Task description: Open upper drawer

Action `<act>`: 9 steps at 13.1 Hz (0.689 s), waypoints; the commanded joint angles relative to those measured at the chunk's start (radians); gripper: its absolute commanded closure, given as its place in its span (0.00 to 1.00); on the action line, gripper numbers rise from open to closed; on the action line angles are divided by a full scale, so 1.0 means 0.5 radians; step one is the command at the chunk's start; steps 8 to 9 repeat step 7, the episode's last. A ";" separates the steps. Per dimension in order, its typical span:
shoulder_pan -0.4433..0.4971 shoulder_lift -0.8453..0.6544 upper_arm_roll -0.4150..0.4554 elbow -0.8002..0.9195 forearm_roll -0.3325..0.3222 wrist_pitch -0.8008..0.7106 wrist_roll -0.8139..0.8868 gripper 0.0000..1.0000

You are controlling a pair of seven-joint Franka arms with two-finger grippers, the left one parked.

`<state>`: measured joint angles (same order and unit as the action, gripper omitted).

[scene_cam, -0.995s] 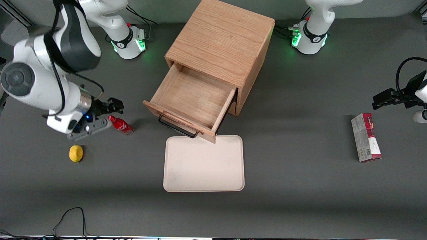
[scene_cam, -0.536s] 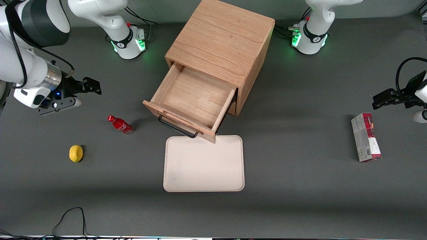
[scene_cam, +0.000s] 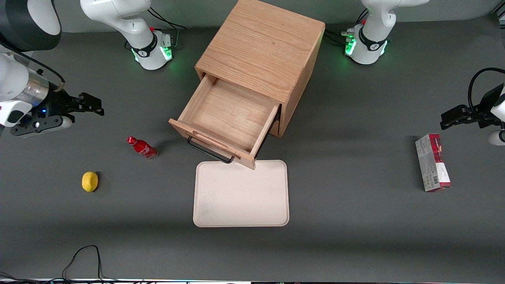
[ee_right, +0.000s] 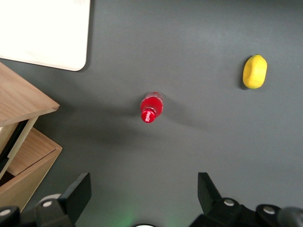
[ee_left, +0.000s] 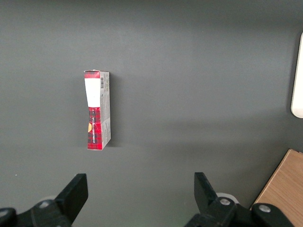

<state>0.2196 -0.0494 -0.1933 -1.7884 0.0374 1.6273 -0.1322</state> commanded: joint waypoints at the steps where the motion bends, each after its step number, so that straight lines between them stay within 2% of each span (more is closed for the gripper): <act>1: -0.251 0.001 0.235 0.024 0.005 0.013 0.010 0.00; 2: -0.346 0.004 0.330 0.036 -0.001 0.010 0.010 0.00; 4: -0.424 0.046 0.438 0.106 -0.001 0.004 0.007 0.00; 9: -0.421 0.065 0.485 0.165 0.005 -0.021 0.037 0.00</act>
